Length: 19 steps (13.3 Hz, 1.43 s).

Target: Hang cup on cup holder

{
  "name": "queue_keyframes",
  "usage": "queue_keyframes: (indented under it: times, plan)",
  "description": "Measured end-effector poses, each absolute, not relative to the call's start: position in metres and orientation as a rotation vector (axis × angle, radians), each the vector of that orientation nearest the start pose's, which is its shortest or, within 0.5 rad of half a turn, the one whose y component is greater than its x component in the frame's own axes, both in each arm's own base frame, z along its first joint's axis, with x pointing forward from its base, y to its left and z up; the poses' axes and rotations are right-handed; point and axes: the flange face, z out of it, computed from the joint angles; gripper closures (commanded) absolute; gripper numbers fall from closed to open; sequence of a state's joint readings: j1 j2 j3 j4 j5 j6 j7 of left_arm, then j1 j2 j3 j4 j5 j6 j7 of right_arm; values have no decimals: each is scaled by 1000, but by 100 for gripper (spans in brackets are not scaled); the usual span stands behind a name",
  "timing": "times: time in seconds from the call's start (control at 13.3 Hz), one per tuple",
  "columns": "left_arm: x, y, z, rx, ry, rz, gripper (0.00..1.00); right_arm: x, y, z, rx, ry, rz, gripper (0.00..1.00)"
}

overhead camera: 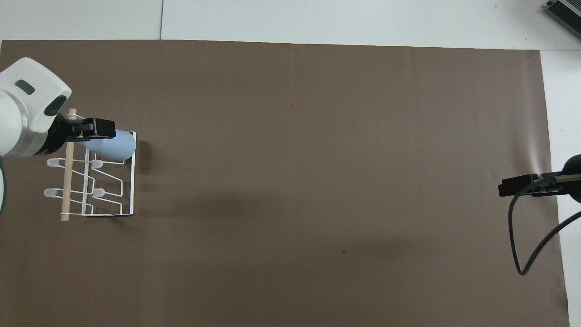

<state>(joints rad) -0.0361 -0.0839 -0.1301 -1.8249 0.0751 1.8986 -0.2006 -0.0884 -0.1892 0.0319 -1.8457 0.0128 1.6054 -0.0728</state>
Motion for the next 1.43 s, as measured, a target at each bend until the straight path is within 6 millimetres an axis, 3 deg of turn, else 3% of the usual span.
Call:
queue_keyframes:
  times: [0.3, 0.6, 0.83, 1.13, 1.43]
  plan:
    - [535, -83, 594, -3077, 98, -130, 0, 493, -31, 597, -3128, -28, 73, 0]
    - [529, -63, 614, -3096, 180, -8, 0, 496, -30, 601, -3132, -32, 24, 0]
    - [530, -64, 616, -3126, 192, 13, 0, 496, -29, 602, -3132, -36, 21, 0]
    - [534, -44, 615, -3172, 119, 19, 0, 496, -30, 602, -3132, -33, 21, 0]
    - [535, -44, 631, -3179, 119, -34, 0, 496, -30, 602, -3132, -32, 21, 0]
